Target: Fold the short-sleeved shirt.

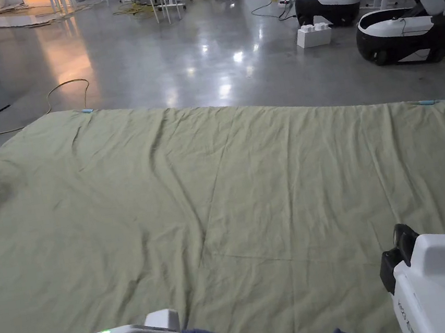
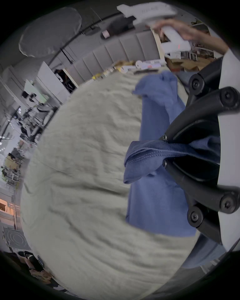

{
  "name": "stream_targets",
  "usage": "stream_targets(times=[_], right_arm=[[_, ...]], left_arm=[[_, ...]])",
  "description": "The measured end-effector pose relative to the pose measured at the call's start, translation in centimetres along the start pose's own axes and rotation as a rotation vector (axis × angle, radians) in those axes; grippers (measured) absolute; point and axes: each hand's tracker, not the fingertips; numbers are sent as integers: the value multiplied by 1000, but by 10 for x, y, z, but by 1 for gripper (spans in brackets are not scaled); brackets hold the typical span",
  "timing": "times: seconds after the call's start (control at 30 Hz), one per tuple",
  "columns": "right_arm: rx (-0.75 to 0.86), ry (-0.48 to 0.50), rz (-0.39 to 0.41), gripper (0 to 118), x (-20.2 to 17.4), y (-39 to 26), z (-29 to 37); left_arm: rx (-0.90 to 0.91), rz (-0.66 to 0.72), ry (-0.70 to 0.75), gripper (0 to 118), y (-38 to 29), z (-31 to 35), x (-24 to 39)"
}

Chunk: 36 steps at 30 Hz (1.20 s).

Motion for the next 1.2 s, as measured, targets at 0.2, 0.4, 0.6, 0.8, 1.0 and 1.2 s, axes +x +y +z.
stream_targets(times=[0.2,0.4,0.6,0.8,1.0,1.2], right_arm=[[-11,-22,-2,0,15,-7,4],[-26,-36,-16,1,23,-12,4],[-37,-39,-24,0,26,-17,3],[-48,-40,-34,0,27,-20,2],[-57,-38,-20,0,27,-25,3],[-67,-32,-22,0,27,-28,3]], left_arm=[[-16,-7,43,22,-12,-30,7],[11,3,-106,67,3,18,-1],[159,42,-128,66,19,56,-13],[39,-35,82,15,8,18,-4],[-35,-60,-59,10,-21,-11,26],[-33,-3,-81,10,-36,-37,33]])
